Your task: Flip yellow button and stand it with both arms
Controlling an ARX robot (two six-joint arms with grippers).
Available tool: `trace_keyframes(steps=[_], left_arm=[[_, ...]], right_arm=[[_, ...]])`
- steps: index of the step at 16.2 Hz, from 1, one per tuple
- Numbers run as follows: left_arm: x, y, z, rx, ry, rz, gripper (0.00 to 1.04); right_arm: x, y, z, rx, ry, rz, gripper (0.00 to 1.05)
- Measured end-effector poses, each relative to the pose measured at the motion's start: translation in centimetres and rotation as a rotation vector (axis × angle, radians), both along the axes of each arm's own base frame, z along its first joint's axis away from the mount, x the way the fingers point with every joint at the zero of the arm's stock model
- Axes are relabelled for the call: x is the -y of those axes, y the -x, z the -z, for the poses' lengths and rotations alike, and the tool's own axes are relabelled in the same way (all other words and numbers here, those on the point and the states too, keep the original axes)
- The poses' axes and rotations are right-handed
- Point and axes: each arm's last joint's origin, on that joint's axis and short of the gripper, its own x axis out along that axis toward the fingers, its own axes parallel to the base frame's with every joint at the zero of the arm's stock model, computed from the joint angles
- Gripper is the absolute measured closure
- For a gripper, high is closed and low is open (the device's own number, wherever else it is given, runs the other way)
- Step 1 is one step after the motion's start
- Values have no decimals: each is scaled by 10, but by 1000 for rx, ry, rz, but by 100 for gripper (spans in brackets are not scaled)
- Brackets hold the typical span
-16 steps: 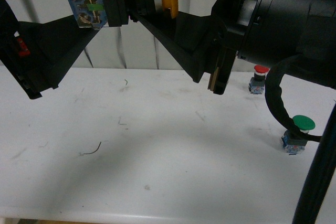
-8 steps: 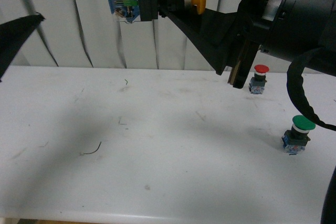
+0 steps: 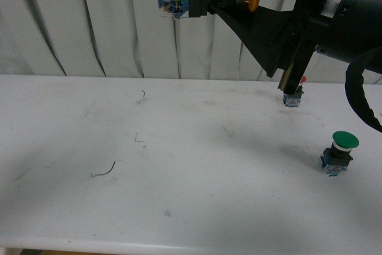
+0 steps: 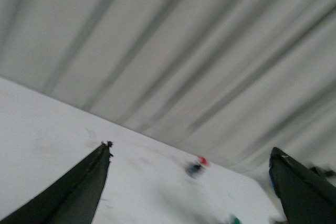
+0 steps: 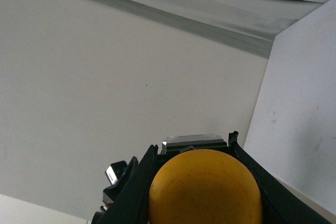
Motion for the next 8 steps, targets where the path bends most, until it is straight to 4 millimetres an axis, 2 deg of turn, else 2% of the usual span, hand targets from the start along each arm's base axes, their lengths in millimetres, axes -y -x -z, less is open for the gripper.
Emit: trace_keyframes(steps=[1,2,4,6,8], left_arm=[[1,11,-4,-11,-123,-191,23],[12,24,-3,-15,-298,-310,36],[33,34,20,-70,-524,-328,60],[42,39,32,-86,-594,-347,80],[52,46,32,-40,-628,-355,103]], right_arm=[[2,-2,1,-2,0,9,70],[2,-2,1,-2,-1,12,70],[2,-3,0,4,-2,19,70],[4,-4,1,2,0,33,70],[4,-3,1,9,3,31,70]])
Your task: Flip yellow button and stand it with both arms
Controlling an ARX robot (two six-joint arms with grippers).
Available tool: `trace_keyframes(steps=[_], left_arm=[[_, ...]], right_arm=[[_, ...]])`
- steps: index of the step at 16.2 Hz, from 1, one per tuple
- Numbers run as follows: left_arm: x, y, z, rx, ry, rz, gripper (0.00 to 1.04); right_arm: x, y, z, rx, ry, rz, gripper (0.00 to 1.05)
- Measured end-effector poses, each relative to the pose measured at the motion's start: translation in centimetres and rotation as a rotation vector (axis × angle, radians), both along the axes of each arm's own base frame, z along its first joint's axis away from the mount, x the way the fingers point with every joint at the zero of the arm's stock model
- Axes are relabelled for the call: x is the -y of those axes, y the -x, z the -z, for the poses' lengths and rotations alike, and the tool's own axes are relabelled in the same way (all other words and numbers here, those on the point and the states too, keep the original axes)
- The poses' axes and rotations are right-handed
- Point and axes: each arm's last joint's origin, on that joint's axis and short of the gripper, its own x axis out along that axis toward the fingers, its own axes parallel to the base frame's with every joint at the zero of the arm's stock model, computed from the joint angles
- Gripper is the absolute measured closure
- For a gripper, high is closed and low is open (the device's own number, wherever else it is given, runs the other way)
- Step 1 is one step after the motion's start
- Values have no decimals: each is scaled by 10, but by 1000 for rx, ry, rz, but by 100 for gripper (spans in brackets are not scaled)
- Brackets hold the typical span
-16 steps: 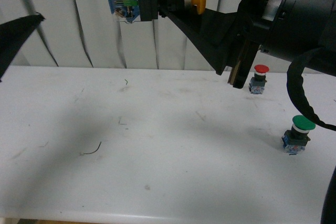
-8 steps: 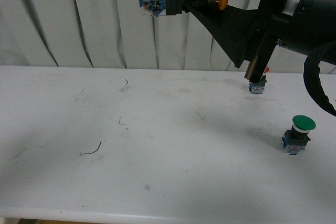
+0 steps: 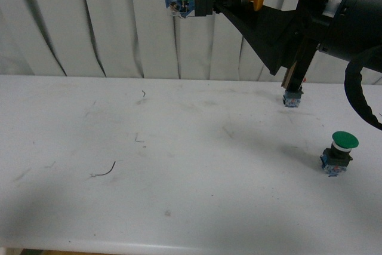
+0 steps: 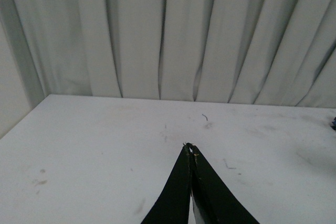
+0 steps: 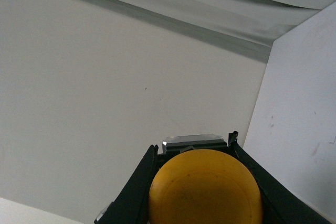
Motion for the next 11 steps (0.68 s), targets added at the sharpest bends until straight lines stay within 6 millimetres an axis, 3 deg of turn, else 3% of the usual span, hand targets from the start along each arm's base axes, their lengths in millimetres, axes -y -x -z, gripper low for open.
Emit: trace_keyframes(steps=[4,9,11], left_arm=[[11,8,15,-22,-3,0,103],[27,15,19,-13,-7,22,103],[25,17,26,-7,-7,-8,103]], right_arm=[[-1,-1,1,10,9,11,70],[-6,-2,2,33,22,-3,70],[-9,-2,3,33,26,-7,70]])
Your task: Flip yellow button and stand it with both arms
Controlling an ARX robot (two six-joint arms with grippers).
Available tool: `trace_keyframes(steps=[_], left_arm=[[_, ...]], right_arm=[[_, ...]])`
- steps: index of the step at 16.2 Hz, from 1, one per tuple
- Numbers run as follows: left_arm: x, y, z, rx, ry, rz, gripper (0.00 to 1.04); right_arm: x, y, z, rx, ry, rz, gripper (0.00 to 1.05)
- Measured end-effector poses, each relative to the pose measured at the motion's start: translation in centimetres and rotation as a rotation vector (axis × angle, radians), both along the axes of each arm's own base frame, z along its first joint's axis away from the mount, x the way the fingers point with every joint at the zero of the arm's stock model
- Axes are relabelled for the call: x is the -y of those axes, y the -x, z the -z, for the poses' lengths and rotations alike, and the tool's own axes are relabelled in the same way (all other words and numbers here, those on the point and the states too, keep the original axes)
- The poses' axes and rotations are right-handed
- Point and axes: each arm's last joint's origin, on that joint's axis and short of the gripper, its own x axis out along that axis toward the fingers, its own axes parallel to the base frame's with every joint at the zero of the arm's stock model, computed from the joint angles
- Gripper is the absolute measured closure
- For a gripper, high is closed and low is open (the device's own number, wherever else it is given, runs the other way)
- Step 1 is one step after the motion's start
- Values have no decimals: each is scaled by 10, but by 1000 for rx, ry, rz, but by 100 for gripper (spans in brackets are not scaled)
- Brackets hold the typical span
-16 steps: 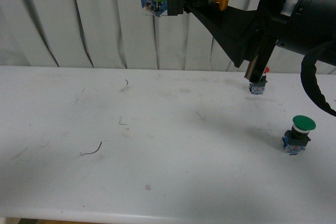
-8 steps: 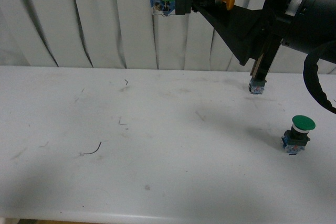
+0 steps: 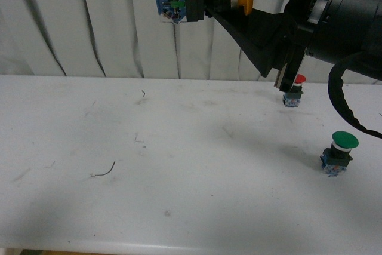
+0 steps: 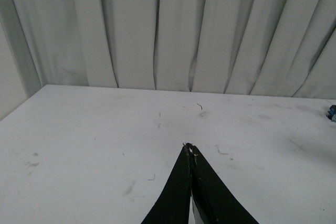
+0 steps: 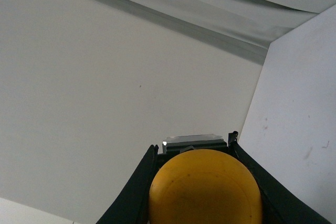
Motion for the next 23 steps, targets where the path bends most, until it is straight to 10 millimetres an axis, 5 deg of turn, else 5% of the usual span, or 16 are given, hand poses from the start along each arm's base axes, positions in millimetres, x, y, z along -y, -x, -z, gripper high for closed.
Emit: trace_keyframes(steps=[13,16,18,19,20,23], left_arm=[[0,15,3,-5,1,3,102],[0,15,3,-5,0,3,61],[0,15,3,-5,0,3,32],[0,15,3,-5,0,3,14],[0,15,3,-5,-1,4,6],[0,15,3,-5,-1,3,7]], right_arm=[[-4,1,0,43,24,-6,70],[0,0,-12,241,116,109,70],[19,-16,-32,341,339,302,70],[35,-26,-25,317,533,401,70],[54,-36,-19,280,761,485,70],[94,-62,-32,242,1132,631,70]])
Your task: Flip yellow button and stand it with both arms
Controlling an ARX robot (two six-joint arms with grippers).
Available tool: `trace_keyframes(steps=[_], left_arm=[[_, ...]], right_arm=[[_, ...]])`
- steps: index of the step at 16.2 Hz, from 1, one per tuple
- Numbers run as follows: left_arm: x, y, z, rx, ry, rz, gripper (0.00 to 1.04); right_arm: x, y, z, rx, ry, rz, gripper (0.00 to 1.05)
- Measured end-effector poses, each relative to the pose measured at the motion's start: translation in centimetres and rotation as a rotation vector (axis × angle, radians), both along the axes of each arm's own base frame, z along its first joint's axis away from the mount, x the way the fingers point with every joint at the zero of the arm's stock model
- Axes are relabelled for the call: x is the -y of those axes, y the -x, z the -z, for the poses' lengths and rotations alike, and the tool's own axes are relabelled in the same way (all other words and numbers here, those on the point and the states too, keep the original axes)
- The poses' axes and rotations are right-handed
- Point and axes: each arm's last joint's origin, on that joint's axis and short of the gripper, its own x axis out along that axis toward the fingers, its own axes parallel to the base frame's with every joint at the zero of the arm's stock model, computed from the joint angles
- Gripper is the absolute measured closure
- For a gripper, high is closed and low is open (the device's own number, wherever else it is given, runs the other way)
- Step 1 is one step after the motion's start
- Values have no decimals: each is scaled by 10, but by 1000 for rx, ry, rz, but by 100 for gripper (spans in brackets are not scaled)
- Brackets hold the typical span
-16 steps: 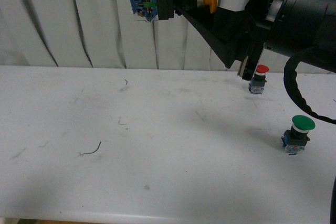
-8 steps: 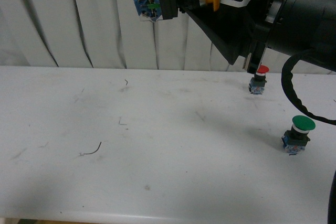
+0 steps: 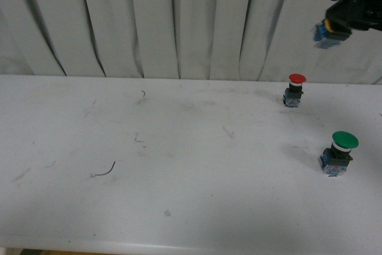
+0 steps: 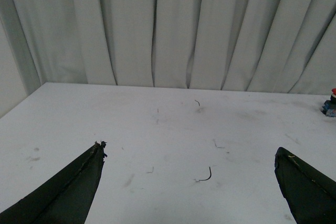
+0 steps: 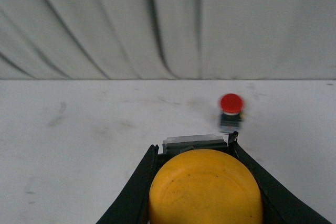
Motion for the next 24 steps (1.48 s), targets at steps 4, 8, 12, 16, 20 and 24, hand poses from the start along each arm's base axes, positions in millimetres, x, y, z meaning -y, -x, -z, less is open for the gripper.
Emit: trace_keyframes(steps=[4,8,12,16,20,24], left_arm=[[0,0,0,0,0,0,7],[0,0,0,0,0,0,7],[0,0,0,0,0,0,7],[0,0,0,0,0,0,7],[0,0,0,0,0,0,7],[0,0,0,0,0,0,7]], right_arm=[[25,-34,11,-161,161,96,70],[22,-71,22,-286,236,74,70],[22,-93,54,-435,269,92,70],[16,-100,82,-530,280,67,70],[15,-114,92,-554,266,56,70],[11,-129,105,-581,232,74,70]])
